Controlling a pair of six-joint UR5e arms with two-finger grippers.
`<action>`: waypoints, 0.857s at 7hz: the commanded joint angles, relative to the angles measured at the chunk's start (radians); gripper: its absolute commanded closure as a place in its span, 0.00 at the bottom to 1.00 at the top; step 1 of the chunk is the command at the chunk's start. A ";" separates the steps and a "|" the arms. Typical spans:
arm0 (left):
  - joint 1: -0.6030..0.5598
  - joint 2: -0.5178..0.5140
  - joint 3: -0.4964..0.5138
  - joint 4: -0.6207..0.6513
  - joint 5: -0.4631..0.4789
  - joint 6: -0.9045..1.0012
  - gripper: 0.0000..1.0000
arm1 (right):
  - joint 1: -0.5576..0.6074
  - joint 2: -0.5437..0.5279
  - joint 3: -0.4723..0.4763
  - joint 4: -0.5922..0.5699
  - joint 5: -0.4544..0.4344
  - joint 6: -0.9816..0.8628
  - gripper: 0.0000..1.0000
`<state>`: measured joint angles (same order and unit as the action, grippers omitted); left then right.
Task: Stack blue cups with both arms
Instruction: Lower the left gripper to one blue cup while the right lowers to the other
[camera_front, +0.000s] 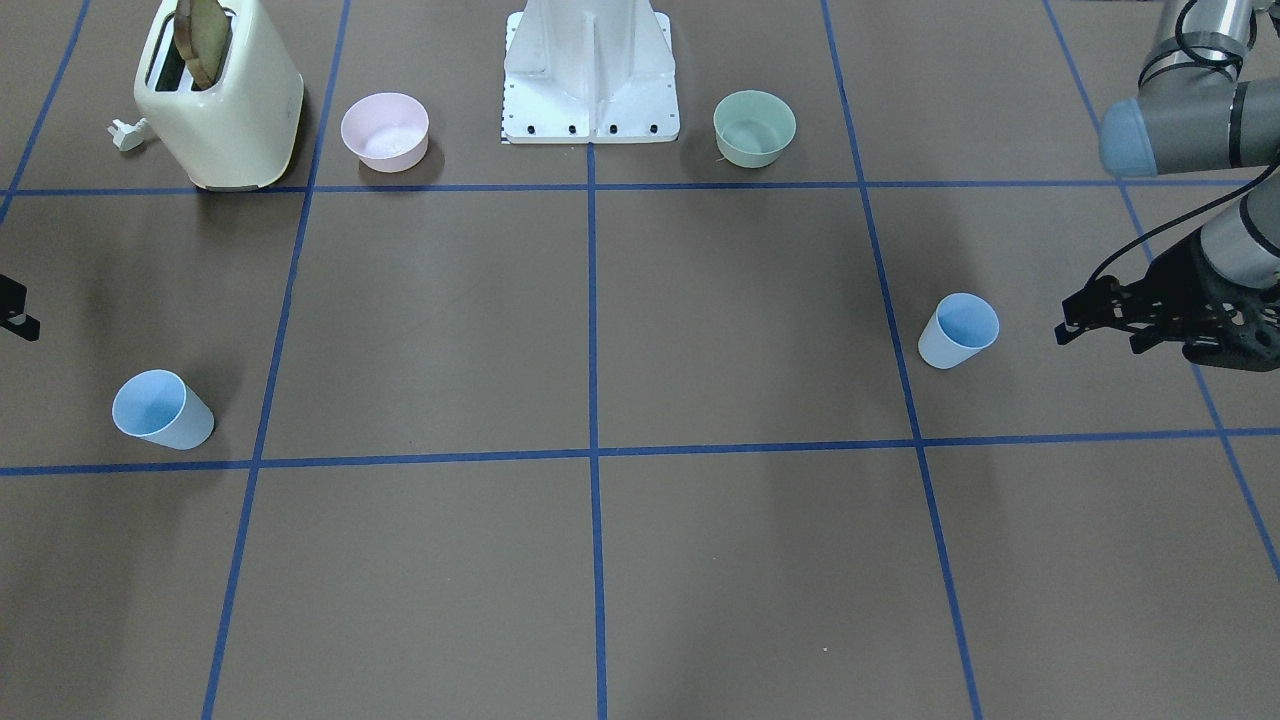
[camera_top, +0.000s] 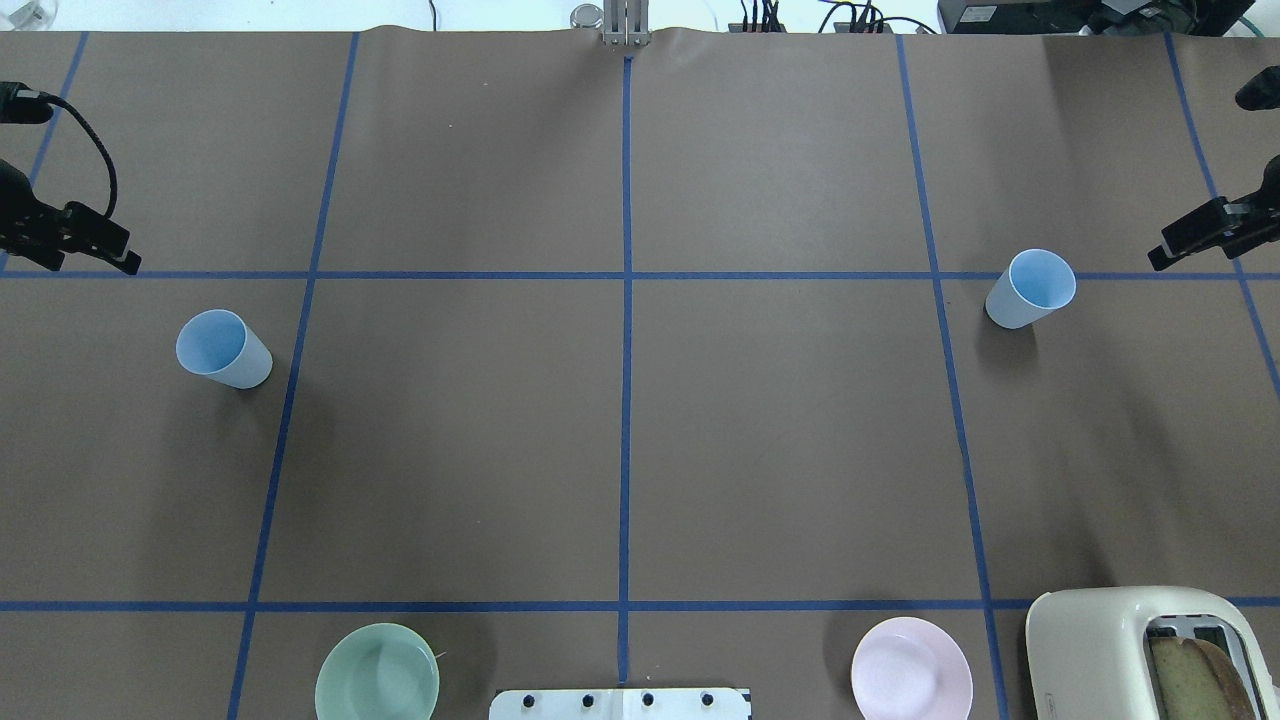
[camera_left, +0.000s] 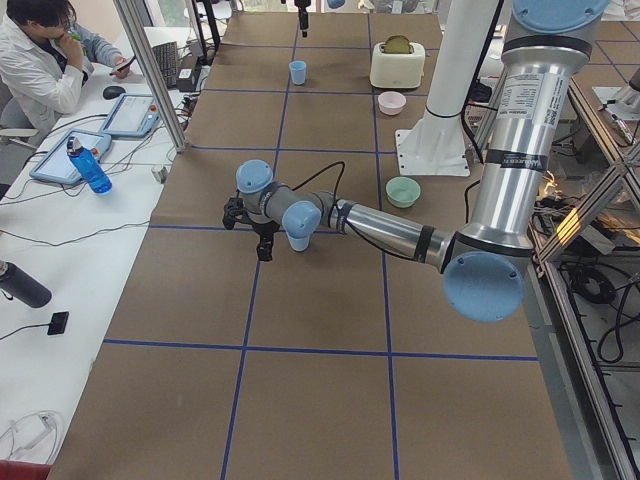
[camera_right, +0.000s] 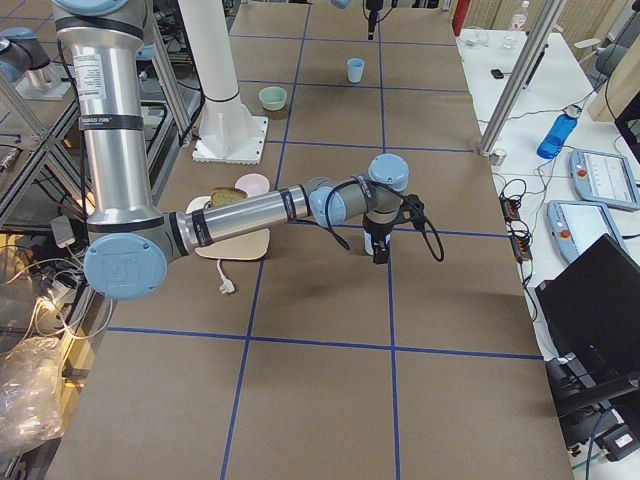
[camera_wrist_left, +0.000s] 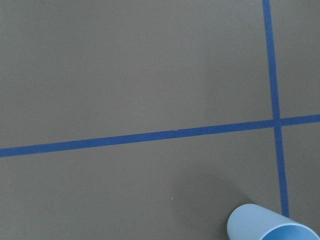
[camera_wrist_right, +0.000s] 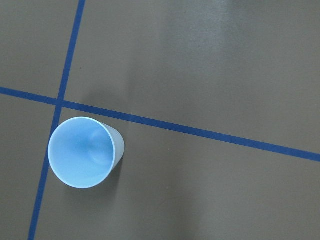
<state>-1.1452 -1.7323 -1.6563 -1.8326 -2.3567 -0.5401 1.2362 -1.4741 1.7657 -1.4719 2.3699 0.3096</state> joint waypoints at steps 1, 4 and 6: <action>0.019 -0.004 -0.012 -0.010 0.022 -0.014 0.01 | -0.032 0.008 -0.012 0.004 -0.008 0.000 0.05; 0.070 0.008 -0.058 -0.014 0.077 -0.061 0.01 | -0.053 0.029 -0.032 0.005 -0.024 -0.004 0.06; 0.107 0.013 -0.065 -0.049 0.100 -0.103 0.02 | -0.055 0.092 -0.102 0.005 -0.032 -0.001 0.06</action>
<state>-1.0578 -1.7225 -1.7174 -1.8649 -2.2672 -0.6236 1.1830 -1.4186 1.7040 -1.4666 2.3440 0.3067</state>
